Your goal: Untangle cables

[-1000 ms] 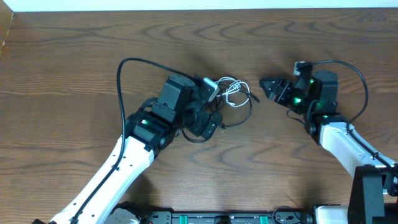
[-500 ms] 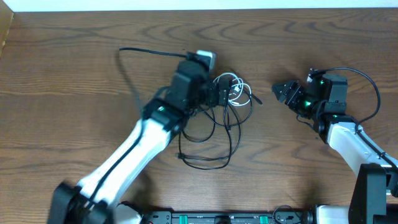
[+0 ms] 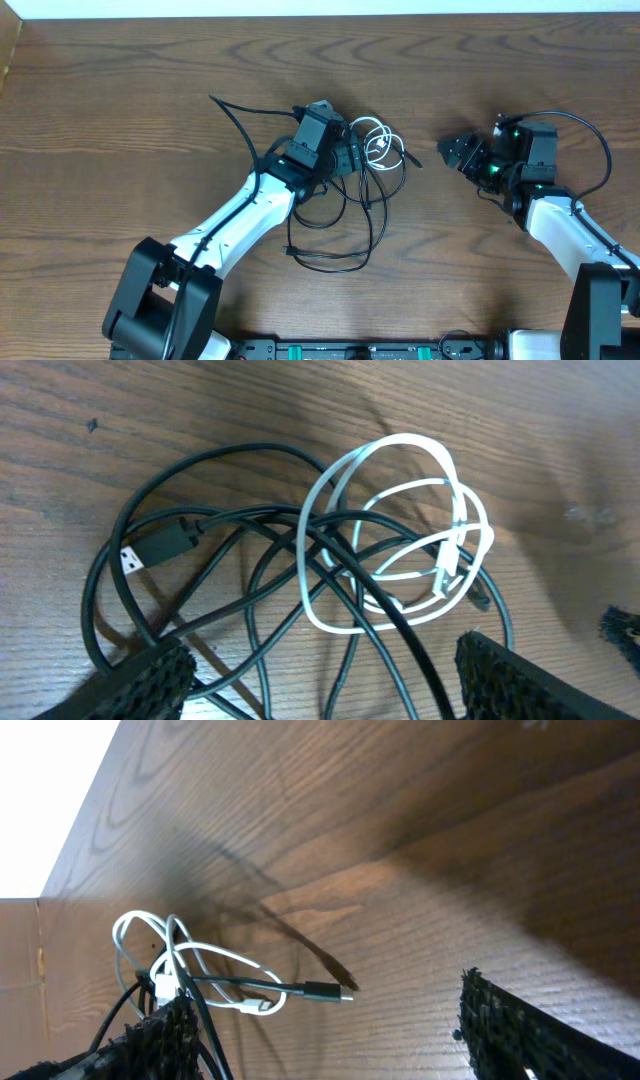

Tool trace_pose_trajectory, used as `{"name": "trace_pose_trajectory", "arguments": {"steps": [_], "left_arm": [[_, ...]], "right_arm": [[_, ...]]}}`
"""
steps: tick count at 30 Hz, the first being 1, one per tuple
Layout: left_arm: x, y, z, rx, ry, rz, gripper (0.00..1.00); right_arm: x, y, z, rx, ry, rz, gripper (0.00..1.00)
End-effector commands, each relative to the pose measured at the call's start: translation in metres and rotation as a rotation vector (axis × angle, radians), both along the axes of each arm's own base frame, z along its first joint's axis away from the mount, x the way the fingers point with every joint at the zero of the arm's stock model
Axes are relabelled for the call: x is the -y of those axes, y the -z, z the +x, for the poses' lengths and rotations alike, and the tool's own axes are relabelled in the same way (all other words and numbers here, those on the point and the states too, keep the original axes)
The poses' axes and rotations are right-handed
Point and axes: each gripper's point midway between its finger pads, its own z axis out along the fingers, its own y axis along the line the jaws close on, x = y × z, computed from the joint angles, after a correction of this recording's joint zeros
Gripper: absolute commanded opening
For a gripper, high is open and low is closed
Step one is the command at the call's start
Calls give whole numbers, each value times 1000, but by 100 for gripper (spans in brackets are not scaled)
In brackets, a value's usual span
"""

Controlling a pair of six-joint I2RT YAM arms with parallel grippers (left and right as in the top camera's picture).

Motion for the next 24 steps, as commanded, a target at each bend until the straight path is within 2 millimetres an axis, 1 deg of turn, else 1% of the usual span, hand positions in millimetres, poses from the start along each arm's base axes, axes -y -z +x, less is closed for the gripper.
{"name": "trace_pose_trajectory", "arguments": {"steps": [1,2,3,4,5,7,9,10,11,12,15,17,21,23,24], "left_arm": [[-3,6,1,3,14,44,68],[-2,6,1,2,17,41,57],[-2,6,1,2,17,41,54],[0,6,0,-3,26,31,47],[1,6,-1,-7,32,24,46],[11,5,-8,-31,73,-18,45],[15,4,-9,-36,76,-37,48],[16,3,-8,-39,56,-55,59],[17,1,-6,-38,38,-74,62],[18,-1,-4,-33,26,-89,63],[29,-16,7,6,2,-177,64],[31,-19,10,13,-17,-201,64],[37,-17,5,7,-3,-191,64],[43,-10,1,9,3,-163,64],[45,-2,-1,8,-5,-129,59]], "right_arm": [[3,0,0,5,1,-18,82],[4,0,1,5,2,-19,82],[4,0,1,5,2,-19,83],[4,0,1,5,2,-19,82],[4,0,1,5,2,-19,82],[4,0,0,4,2,-19,83],[4,0,1,5,2,-19,83],[4,0,0,4,2,-19,84],[4,0,1,4,2,-19,84],[4,0,0,4,2,-19,84],[4,0,1,5,3,-21,85],[4,0,1,6,3,-24,85],[4,0,1,6,3,-24,86],[4,0,1,5,3,-24,86],[4,1,0,2,2,-24,86]]}}
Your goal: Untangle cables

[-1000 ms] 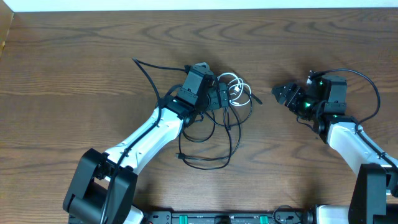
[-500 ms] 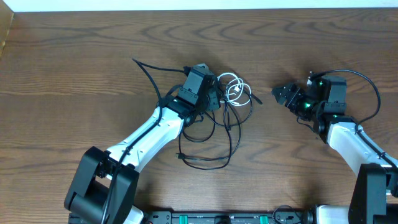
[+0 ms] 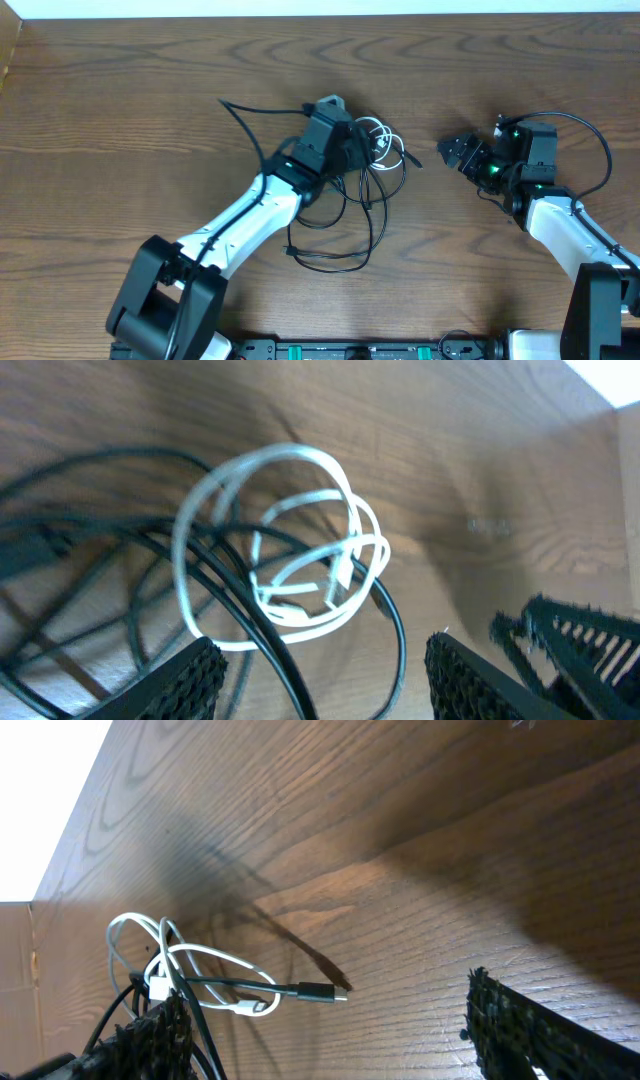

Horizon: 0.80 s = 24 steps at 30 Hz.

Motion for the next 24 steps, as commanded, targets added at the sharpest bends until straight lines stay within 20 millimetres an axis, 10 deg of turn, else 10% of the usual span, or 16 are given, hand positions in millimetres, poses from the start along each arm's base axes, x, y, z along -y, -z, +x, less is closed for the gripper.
{"name": "trace_pose_trajectory", "arguments": {"steps": [1,4,6,15,24], "left_arm": [[8,19,-5,-15,-10,61,56],[4,31,-6,-28,-26,104,40],[0,33,-6,-32,-36,120,8],[10,25,-27,-16,167,146,8],[0,-61,-150,91,619,248,8]], "right_arm": [[2,0,0,4,-5,-16,86],[2,2,-3,-12,-5,-16,87],[2,4,-4,-14,-17,-28,87],[4,7,-7,-27,-20,-42,88],[4,8,-8,-34,-21,-42,88]]}}
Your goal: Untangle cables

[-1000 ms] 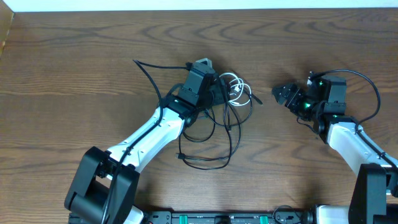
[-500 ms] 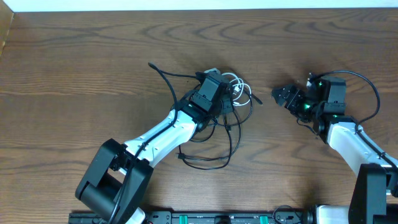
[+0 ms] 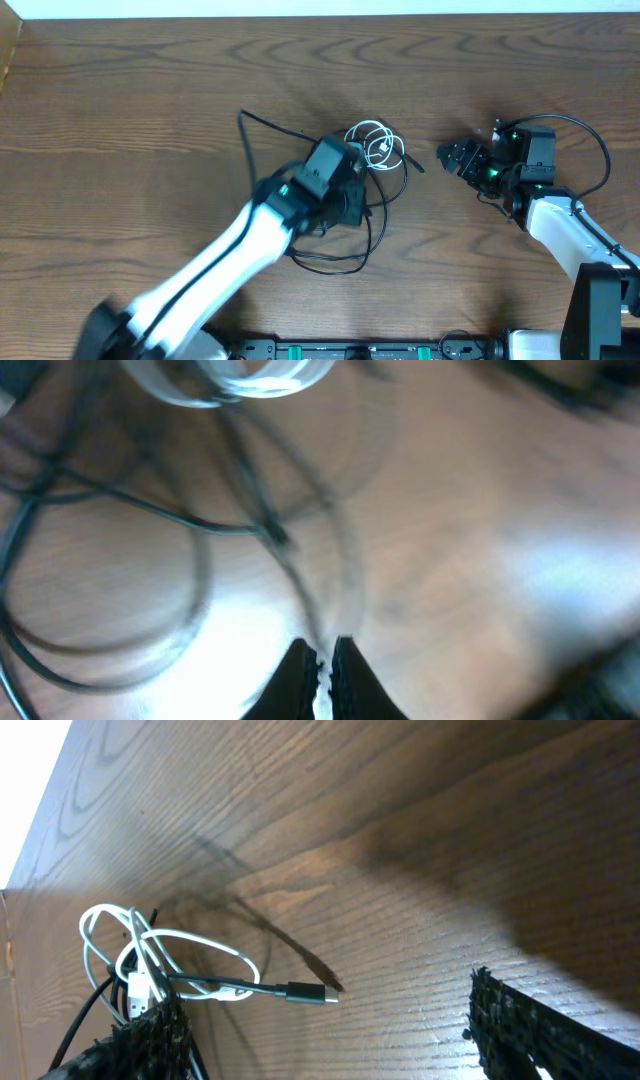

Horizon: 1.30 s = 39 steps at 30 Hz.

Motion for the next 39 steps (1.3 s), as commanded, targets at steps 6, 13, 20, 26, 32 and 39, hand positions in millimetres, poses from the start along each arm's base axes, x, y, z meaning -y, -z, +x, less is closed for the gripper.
{"name": "trace_pose_trajectory", "arguments": {"steps": [6,13,20,26,32,39], "left_arm": [[-28,-73,-25,314,11,80,17],[-59,-39,21,156,-411,83,7],[-57,-13,31,-292,-497,-212,8],[-53,-8,64,-531,-505,-501,7],[-51,37,95,-640,-657,-522,7],[-70,72,129,-531,-833,-455,7]], "right_arm": [[2,2,-3,-14,-2,-14,88],[2,9,-11,-59,-2,-13,88],[2,9,-11,-59,-2,-12,87],[2,11,-15,-77,-2,-12,86],[2,12,-15,-81,-2,-12,87],[2,12,-15,-81,-1,-13,88]]}}
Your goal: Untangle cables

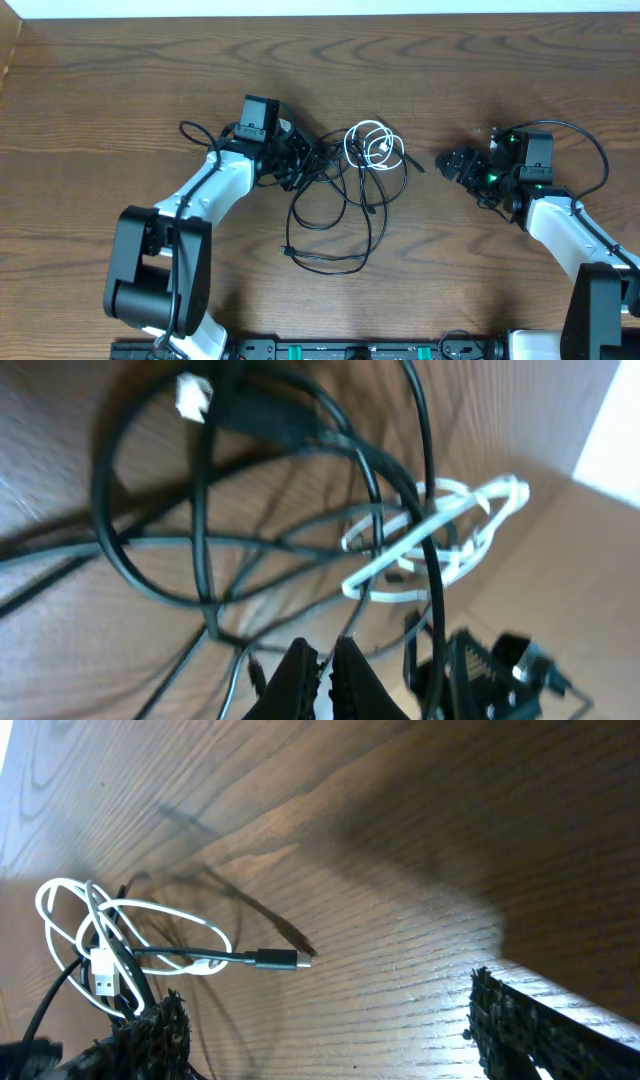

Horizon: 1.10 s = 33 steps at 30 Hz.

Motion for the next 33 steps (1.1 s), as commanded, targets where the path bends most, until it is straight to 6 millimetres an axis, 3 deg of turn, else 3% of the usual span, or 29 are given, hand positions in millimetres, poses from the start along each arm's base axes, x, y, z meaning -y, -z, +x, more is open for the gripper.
{"name": "trace_pose_trajectory", "arguments": {"steps": [1,3,5,8,10,11,14,19,26,33], "left_arm": [[-18,7,24,119,-37,135,8],[-25,10,29,266,94,243,9],[-26,14,22,363,256,308,34],[-18,14,11,470,447,333,61],[-8,15,7,594,616,384,87],[-6,17,6,623,661,420,92],[-7,25,10,704,781,625,98],[5,20,26,896,976,907,98],[-8,33,28,885,1038,948,97],[4,63,30,894,1084,891,97]], "right_arm": [[4,-1,1,7,5,-15,88],[6,0,1,4,13,-26,89],[7,2,1,-1,17,-33,90],[8,3,-1,-9,22,-40,91],[9,4,-1,-12,25,-45,92],[9,4,-1,-12,25,-45,92],[9,4,-1,-12,25,-45,92],[10,4,-1,-12,27,-48,94],[10,4,-1,-12,27,-48,95],[10,4,-1,-12,27,-48,95]]}}
